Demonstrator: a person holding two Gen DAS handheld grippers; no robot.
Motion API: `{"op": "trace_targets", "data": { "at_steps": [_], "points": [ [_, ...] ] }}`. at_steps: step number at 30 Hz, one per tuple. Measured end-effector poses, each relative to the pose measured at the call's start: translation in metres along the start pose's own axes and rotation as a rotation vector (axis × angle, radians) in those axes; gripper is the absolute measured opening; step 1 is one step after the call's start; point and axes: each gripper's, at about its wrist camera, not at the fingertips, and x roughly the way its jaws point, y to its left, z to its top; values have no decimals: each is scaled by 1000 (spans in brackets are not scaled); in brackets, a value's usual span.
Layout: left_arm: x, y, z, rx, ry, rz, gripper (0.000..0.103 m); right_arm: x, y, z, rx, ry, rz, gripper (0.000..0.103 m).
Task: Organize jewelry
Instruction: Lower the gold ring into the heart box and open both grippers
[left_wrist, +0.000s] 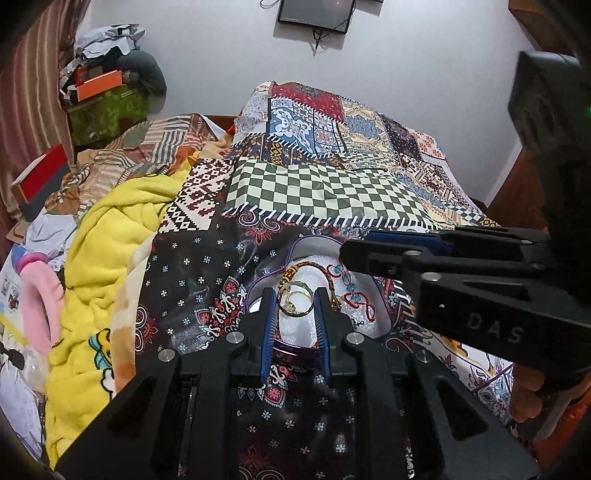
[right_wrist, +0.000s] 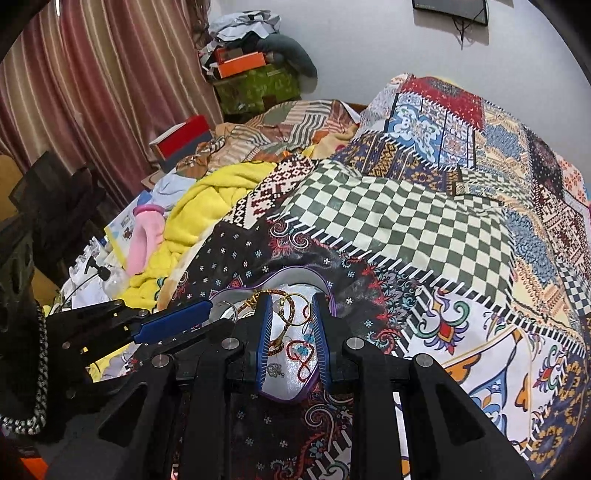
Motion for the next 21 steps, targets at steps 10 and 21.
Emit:
{"op": "trace_targets", "data": {
  "at_steps": [10,21],
  "points": [
    [4,0,1,-1,6,7,19,8,-1,3,-22,19,-16,20],
    [-8,1,3,-14,4,41,30,4,-3,3,2,44,16,20]
  ]
}}
